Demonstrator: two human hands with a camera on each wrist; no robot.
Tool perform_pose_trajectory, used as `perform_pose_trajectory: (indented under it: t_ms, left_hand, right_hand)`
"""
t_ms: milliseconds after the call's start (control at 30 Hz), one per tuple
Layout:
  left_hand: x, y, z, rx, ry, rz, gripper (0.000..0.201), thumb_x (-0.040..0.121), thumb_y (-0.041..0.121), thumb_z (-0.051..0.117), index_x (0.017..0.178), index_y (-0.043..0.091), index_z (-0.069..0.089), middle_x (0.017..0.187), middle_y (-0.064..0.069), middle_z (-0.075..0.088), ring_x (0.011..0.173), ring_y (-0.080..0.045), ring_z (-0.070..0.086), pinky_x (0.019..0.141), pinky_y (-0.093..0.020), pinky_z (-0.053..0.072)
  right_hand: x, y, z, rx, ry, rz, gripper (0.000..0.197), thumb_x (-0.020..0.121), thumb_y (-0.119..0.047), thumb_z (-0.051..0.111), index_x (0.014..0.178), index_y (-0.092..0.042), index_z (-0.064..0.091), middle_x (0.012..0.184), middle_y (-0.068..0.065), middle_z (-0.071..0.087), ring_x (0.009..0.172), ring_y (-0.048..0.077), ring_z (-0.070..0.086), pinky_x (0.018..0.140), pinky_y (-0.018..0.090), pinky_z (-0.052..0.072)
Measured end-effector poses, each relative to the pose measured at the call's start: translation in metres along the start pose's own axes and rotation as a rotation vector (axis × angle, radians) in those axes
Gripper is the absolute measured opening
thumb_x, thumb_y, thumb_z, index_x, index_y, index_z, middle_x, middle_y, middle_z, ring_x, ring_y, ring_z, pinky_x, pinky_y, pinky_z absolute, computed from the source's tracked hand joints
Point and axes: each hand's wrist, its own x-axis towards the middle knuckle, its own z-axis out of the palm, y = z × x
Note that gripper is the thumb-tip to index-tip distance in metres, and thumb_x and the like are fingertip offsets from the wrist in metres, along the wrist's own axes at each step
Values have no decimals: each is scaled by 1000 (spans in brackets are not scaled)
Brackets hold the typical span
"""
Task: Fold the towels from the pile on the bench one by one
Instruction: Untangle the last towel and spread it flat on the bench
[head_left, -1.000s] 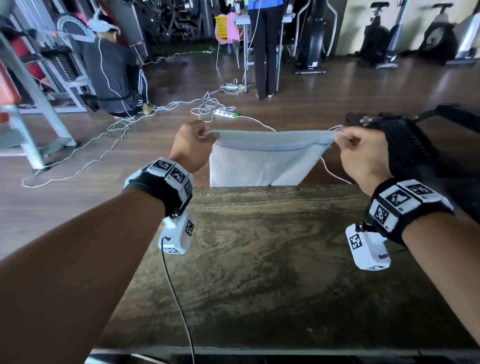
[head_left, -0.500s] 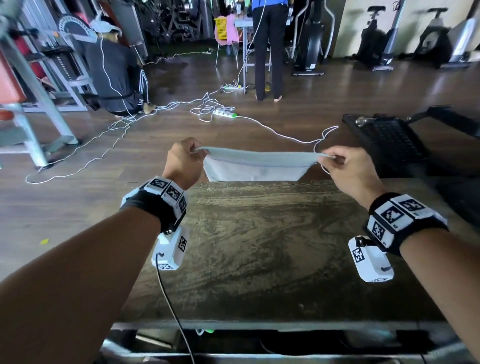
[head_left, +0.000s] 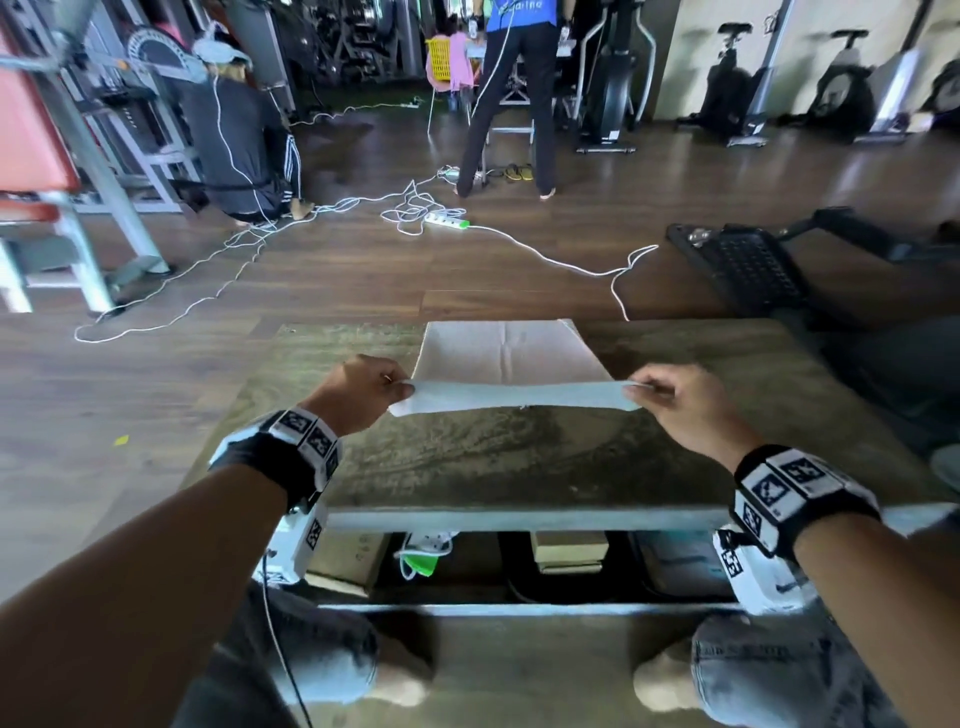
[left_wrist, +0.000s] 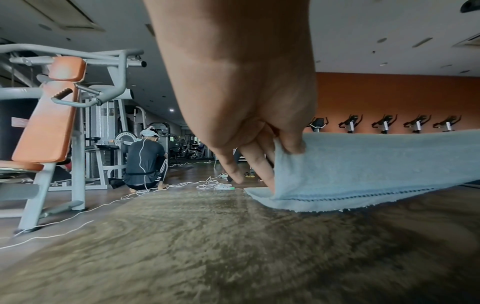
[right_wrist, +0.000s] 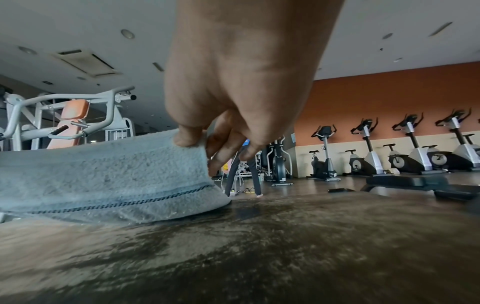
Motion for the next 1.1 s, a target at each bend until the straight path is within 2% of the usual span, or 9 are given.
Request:
perform_pose_trajectory:
  t_ms: [67,200,367,500,667,800,933,1033,1100]
  left_hand:
    - [-19,3,-4,-4,-5,22,10,90,20,68,88,12,73,75,-1,66,71,-21,63,63,-26,46]
    - [-54,10,-11,-65,-14,36,11,91,19,67,83,12,72,71,0,67,69,-22,64,66,-31,52]
    - [-91,16,-20,-124,-63,-13,14,91,17,67,78,12,70,64,3,64,61,-15,61,69,-36,56]
    - [-112,18,-24,-96,-115,-46,15,90,22,68,75,23,70,65,1,67,58,-15,64,61,-26,55]
    - [-119,13,-16,-112,-217,-124,14,92,22,66,82,17,75,60,3,69,54,-14,66,51,-26,54]
    - [-112,11,-7,-158,-181,-136,20,93,22,64,74,21,72,48,11,63,46,-7,61,53,-28,54]
    - [-91,5,6,-220,-41,-150,18,92,20,66,76,13,71,54,-7,68,50,-22,67,55,-29,54]
    - [-71,7,16,-157,77,-138,18,92,25,65,79,14,72,63,-6,70,56,-20,66,56,-28,54]
    - [-57,10,21,-101,143,-135,17,92,27,64,84,14,73,72,-3,70,61,-15,61,52,-21,43]
  right_hand:
    - [-16,-4,-4,-23,-2,-21,10,93,-21,68,84,-18,72,77,-1,71,72,21,64,66,35,47]
    - [-44,-17,-14,-42,-23,-37,12,96,-25,64,85,-22,68,75,-3,68,71,24,64,67,40,52]
    - [-70,-30,-19,-31,-118,-33,11,97,-23,63,86,-23,67,77,-2,69,74,23,65,70,40,52]
    - [-79,-37,-22,57,-257,32,16,97,-17,62,82,-19,66,76,4,72,70,20,64,70,36,50]
    - [-80,-38,-24,104,-422,108,15,96,-21,65,86,-10,70,89,18,73,74,20,64,72,37,50]
    - [-72,-31,-20,127,-380,115,16,95,-21,66,84,-12,70,87,11,75,77,13,64,78,34,48]
    - [-58,-20,-10,16,-243,119,18,96,-19,64,79,-16,67,79,5,72,75,26,67,70,35,49]
    - [-46,-14,2,-75,-123,142,17,97,-19,61,81,-19,65,78,1,70,72,22,66,67,35,52]
    - [-36,-12,10,-123,-63,170,15,98,-21,59,84,-21,65,79,0,68,71,17,64,61,31,49]
